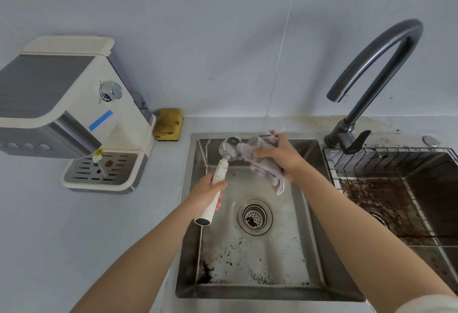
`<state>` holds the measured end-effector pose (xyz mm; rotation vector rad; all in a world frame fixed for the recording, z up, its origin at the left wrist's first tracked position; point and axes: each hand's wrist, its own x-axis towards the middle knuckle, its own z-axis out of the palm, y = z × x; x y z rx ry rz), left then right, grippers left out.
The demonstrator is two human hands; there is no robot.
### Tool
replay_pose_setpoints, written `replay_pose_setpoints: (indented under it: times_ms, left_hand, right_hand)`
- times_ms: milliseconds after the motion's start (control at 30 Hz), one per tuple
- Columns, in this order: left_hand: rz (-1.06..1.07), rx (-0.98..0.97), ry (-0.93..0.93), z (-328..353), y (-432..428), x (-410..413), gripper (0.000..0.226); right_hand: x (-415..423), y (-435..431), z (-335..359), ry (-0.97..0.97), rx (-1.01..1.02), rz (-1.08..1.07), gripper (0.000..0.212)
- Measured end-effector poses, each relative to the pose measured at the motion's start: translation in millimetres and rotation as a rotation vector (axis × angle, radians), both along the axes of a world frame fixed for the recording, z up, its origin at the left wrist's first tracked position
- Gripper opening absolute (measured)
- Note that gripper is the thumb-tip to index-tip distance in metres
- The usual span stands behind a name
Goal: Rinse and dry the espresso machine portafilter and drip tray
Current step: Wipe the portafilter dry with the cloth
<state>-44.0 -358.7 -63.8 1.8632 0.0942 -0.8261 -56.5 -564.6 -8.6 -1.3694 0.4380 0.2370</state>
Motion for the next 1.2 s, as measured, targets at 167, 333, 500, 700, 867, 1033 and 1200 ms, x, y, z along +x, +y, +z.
replay_pose_setpoints:
  times_ms: [167,333,500,700,867,1033,1200]
  left_hand:
    - [-0.082,0.001,-0.041,6.4,-2.7,-1.9,0.012]
    - [-0.137,0.025,-0.064,11.6,-6.6,-1.5,0.021]
    - [-0.226,0.027,-0.029,15.1,-4.4,-0.1,0.011]
    - [-0.258,0.002,-0.039,14.2,-10.0,-5.1,0.006]
    - [-0.129,0.013,-0.112,7.9,-20.4,-13.6,0.006]
    - [-0.069,0.081,-0.184,3.4,-20.6,-15.0,0.011]
    - [-0.054,0.109,-0.196,-3.2,-19.4,-20.4,0.014]
  right_hand:
    - [14.4,7.4,7.2,-0.195,-0.471,0.114,0.024]
    - [23.4,20.1,-0.9,-0.281,-0.778,0.278,0.009]
    - [30.2,9.5,0.8,-0.371,-1.032,0.627,0.021]
    - [37.9,9.0,0.3,-0.376,-1.170,0.635,0.031]
    - [42.5,13.9,-3.6,-0.180,-1.122,0.409,0.026]
    - [39.4,17.8,-13.6,-0.055,-1.077,0.282,0.018]
    - [40.9,18.0,-10.4,0.084,-1.039,0.368,0.030]
